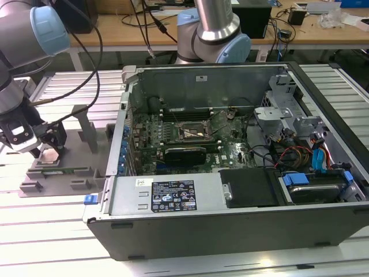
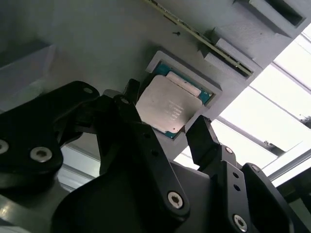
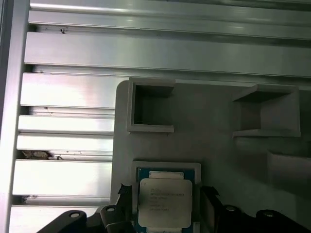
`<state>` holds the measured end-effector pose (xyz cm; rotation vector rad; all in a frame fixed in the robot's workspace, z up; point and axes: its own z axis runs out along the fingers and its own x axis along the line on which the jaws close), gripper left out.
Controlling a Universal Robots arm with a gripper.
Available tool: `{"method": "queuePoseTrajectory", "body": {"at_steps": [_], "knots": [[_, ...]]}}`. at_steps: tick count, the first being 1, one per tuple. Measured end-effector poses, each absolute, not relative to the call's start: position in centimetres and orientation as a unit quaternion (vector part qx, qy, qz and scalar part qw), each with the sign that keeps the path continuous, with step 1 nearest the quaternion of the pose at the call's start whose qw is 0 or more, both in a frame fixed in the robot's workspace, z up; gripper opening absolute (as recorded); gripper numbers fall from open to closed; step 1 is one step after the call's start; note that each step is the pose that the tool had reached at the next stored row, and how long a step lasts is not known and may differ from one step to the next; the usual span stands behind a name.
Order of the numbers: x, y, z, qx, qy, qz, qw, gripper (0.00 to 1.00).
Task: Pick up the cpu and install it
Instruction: 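Pick up the cpu and move it towards the insertion slot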
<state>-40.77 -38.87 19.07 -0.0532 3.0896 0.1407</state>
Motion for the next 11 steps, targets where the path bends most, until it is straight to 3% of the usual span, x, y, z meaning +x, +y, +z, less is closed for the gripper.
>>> {"method": "queuePoseTrajectory", "body": {"at_steps": [11], "knots": [[-40.80,-38.86,18.63,-0.013,0.999,0.046,0.021,0.66]]}}
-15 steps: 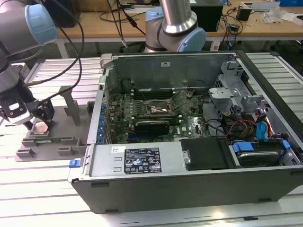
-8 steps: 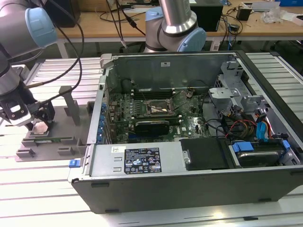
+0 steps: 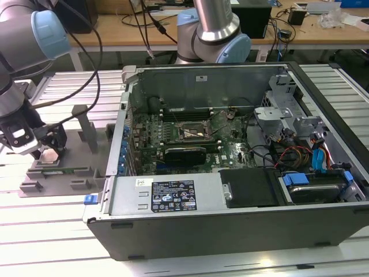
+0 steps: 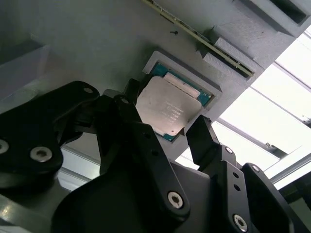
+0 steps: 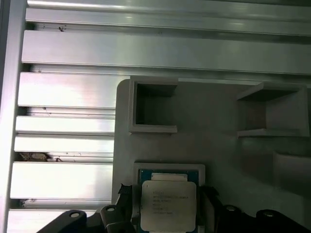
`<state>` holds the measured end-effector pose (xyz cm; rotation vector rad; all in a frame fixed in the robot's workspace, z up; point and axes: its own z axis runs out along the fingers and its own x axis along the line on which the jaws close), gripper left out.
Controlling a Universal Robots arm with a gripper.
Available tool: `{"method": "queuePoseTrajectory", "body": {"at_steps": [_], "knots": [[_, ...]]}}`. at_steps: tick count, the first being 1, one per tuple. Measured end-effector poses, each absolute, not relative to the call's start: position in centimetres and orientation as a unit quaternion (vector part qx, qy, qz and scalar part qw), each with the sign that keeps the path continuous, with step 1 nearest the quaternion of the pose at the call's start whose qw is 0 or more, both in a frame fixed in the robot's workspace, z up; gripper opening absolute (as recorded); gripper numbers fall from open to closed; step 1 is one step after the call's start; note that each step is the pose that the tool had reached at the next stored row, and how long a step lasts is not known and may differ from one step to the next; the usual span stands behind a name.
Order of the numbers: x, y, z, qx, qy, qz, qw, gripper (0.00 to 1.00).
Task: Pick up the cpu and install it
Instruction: 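Pick up the cpu and move it towards the insertion slot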
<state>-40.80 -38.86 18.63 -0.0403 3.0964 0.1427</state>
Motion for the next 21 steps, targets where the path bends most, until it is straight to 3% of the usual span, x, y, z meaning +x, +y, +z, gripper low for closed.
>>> {"method": "queuePoseTrajectory", "body": {"at_steps": [21], "knots": [[-40.17,-38.86,18.87,-0.004,0.999,0.031,0.010,0.66]]}}
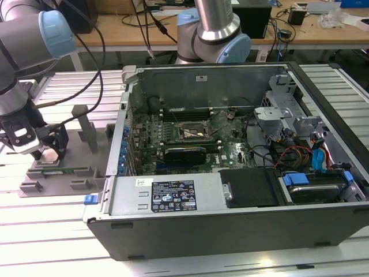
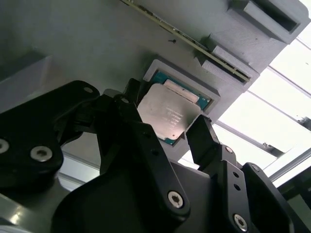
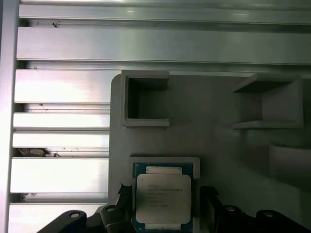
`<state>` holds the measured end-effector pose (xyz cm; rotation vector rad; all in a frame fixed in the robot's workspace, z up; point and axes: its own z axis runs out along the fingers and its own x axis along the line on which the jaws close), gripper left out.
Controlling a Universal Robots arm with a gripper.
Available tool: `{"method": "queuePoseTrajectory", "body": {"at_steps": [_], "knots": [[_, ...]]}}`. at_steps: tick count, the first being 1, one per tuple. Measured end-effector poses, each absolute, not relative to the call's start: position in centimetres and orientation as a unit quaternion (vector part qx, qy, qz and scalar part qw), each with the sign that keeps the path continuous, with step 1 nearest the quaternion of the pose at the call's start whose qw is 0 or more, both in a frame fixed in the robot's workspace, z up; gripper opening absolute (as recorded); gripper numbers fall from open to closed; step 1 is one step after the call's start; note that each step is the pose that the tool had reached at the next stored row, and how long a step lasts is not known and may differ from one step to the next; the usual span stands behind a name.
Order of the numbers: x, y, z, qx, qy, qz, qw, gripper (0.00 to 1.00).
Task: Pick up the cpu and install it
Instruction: 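Pick up the cpu and move it towards the insertion slot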
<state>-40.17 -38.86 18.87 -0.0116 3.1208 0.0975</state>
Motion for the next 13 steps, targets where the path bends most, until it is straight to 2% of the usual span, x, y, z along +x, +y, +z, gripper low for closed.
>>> {"method": "queuePoseTrajectory", "body": {"at_steps": [13], "knots": [[-40.45,-38.51,18.79,0.001,0.999,0.032,0.007,0.66]]}}
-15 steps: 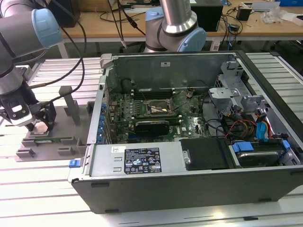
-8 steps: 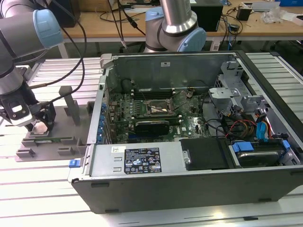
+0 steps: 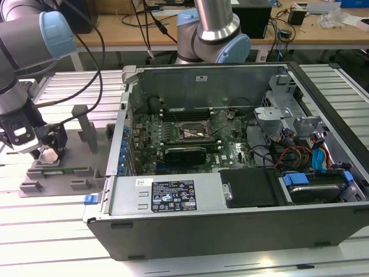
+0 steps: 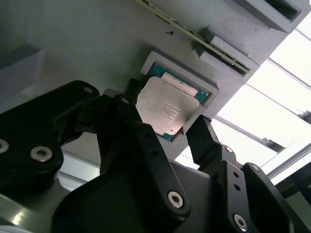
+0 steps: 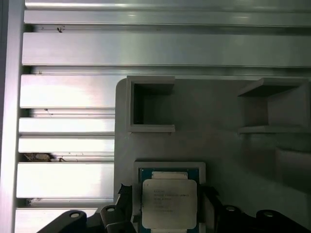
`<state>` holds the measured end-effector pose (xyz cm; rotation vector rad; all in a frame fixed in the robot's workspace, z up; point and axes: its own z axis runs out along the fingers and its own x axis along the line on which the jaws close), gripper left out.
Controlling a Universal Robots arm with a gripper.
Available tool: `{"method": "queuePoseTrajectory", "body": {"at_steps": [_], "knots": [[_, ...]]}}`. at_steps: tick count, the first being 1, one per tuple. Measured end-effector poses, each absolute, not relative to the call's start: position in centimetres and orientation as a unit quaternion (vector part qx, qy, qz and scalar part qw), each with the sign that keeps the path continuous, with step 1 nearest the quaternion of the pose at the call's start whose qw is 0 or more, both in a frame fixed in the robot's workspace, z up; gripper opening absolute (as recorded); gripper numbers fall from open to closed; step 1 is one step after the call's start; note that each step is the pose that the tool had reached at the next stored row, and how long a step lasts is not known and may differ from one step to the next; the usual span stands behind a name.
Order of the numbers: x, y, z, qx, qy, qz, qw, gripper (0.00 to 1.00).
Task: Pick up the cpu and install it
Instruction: 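Pick up the cpu and move it towards the insertion slot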
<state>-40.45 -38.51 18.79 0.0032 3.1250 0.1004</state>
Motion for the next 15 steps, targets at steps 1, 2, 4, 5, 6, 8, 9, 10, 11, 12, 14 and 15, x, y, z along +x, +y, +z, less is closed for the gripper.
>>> {"method": "queuePoseTrajectory", "body": {"at_steps": [1,2,4,5,6,8,9,10,11,12,14,15], "knots": [[-40.45,-38.50,18.76,0.002,0.999,0.032,0.008,0.66],[-40.45,-38.50,18.74,0.003,0.999,0.032,0.008,0.66],[-40.45,-38.50,18.71,0.004,0.999,0.032,0.008,0.66],[-40.45,-38.49,18.71,0.004,0.999,0.032,0.008,0.66],[-40.45,-38.49,18.70,0.004,0.999,0.032,0.008,0.66],[-40.44,-38.49,18.70,0.004,0.999,0.032,0.008,0.66],[-40.44,-38.49,18.70,0.004,0.999,0.032,0.008,0.66],[-40.44,-38.49,18.70,0.004,0.999,0.032,0.008,0.66],[-40.44,-38.49,18.70,0.004,0.999,0.032,0.008,0.66],[-40.44,-38.49,18.70,0.004,0.999,0.032,0.008,0.66],[-40.44,-38.49,18.70,0.004,0.999,0.032,0.008,0.65],[-40.44,-38.49,18.70,0.004,0.999,0.032,0.008,0.58]]}}
